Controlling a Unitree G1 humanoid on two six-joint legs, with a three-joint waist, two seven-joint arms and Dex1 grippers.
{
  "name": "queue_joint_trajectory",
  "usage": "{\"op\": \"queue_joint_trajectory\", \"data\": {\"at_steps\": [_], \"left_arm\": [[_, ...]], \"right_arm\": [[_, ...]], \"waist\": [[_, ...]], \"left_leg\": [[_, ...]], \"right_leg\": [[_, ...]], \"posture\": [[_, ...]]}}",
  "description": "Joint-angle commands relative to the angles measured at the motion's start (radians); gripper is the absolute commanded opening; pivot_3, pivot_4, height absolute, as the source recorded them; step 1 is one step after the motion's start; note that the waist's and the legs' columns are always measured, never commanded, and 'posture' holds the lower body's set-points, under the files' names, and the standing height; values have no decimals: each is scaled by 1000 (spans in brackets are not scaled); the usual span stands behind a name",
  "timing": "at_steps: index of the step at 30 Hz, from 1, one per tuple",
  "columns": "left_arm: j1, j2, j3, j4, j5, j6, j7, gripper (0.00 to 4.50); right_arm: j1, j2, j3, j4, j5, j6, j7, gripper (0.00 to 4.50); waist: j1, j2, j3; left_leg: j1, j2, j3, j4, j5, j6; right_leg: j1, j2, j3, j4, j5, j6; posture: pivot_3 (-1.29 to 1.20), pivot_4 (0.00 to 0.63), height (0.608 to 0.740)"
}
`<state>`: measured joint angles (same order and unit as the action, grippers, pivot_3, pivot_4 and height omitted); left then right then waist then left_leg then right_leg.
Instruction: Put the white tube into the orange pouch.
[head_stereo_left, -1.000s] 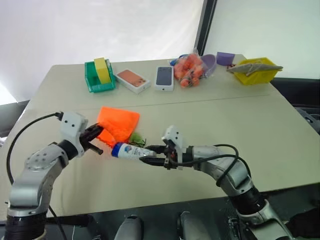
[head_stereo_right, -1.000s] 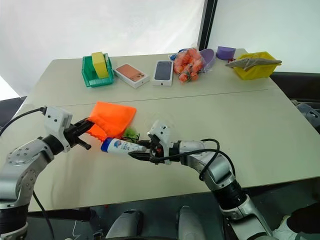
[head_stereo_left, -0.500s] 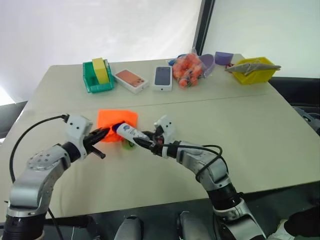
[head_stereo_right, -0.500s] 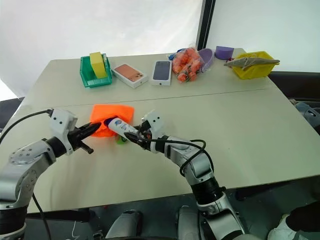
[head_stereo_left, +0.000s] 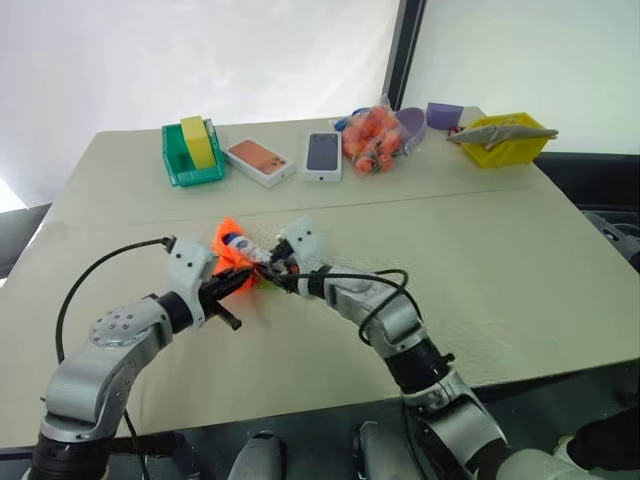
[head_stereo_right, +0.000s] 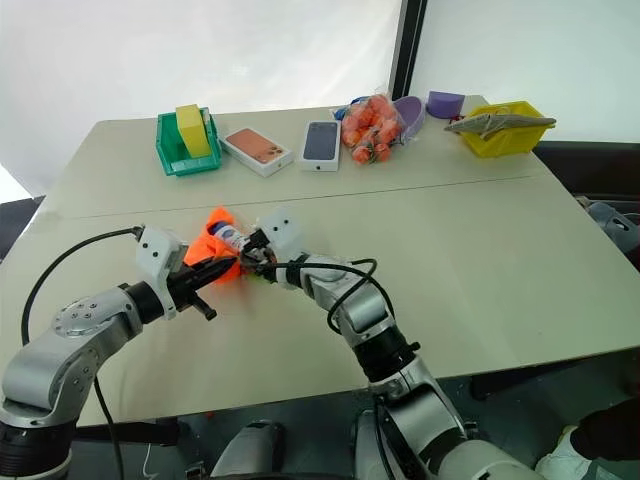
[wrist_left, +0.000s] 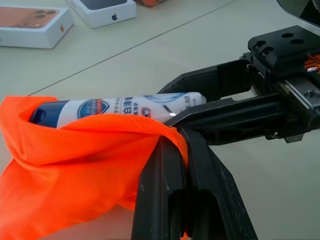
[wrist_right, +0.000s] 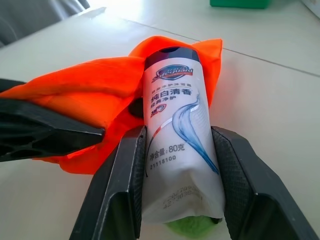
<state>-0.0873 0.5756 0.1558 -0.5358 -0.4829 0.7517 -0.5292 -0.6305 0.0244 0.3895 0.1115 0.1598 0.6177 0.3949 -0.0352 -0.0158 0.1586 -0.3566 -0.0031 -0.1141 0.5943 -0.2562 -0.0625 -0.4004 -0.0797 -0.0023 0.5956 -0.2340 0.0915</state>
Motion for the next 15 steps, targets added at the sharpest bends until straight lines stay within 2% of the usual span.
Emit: {"op": "queue_joint_trajectory", "data": {"at_steps": [1,8,12,15], "left_arm": [[12,15,41,-41,-10,-28,-4,0],[9,10,115,5,-19,-53,18,0],[-46,-5,186,76,-80,-35,21,0],[-74,3,212,120,-131,-11,-3,0]], "right_arm": [[7,-24,3,-39,-18,-23,32,1485],[111,-185,-117,-246,108,14,192,1485],[189,-292,-136,-369,193,48,316,1485],[231,-331,-122,-431,234,76,362,1485]], "waist": [[-3,0,0],[-1,0,0],[-5,0,0],[-10,0,0]], "left_leg": [[0,0,0,0,0,0],[0,0,0,0,0,0],[0,0,0,0,0,0],[1,0,-1,0,0,0]], "right_leg": [[0,0,0,0,0,0],[1,0,0,-1,0,1],[1,0,0,0,-2,2],[1,0,0,0,-2,4]], "posture": [[0,150,740],[0,150,740],[0,150,740],[0,150,740]]}}
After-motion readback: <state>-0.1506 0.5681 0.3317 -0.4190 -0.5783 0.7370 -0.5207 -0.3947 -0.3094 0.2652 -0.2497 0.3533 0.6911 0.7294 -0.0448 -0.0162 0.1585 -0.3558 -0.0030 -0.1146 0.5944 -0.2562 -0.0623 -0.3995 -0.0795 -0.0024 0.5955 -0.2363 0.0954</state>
